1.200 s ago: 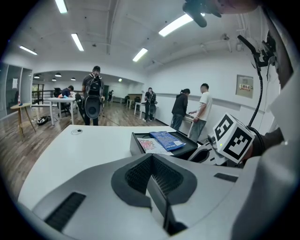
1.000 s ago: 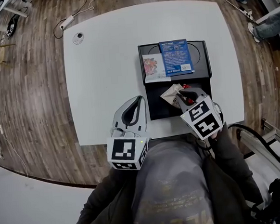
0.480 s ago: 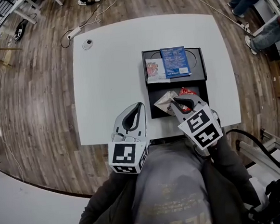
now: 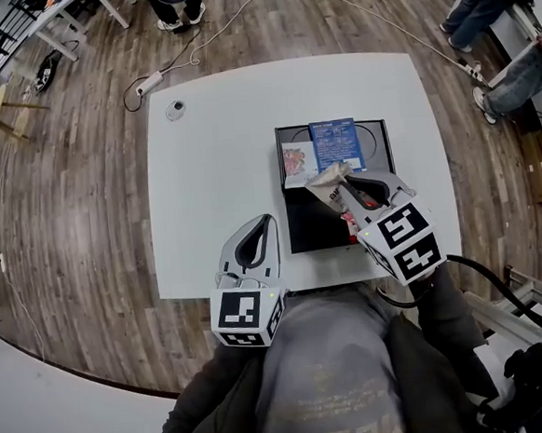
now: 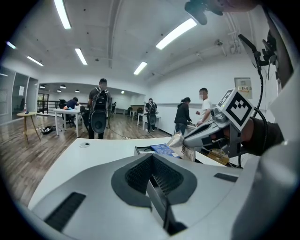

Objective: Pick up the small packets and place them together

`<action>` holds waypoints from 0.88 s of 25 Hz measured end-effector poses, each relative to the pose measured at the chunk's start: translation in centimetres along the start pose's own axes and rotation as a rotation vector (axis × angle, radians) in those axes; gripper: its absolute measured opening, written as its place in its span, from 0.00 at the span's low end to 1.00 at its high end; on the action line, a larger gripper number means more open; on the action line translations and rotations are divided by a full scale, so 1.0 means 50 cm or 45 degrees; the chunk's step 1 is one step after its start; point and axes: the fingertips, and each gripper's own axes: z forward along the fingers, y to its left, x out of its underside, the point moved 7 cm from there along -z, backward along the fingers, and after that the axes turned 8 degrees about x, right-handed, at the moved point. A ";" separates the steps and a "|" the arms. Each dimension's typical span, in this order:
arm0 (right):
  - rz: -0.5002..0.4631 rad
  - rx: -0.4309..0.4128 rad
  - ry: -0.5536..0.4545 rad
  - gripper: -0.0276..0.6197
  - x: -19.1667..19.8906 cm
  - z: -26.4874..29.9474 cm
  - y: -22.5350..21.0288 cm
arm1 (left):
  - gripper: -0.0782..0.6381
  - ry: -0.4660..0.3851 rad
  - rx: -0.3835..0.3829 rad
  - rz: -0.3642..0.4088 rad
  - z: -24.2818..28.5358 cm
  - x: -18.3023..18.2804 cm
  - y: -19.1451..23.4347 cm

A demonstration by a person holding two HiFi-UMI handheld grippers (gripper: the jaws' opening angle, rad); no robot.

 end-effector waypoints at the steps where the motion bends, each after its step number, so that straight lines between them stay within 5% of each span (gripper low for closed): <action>1: 0.011 0.021 -0.006 0.10 -0.005 0.003 -0.020 | 0.11 0.004 -0.002 -0.003 0.006 -0.001 0.001; 9: 0.059 0.115 0.052 0.10 -0.016 0.067 -0.145 | 0.11 0.071 -0.049 -0.049 0.048 0.005 0.024; 22: 0.122 0.036 0.137 0.15 0.021 0.160 -0.188 | 0.11 0.155 -0.098 -0.106 0.104 0.031 0.046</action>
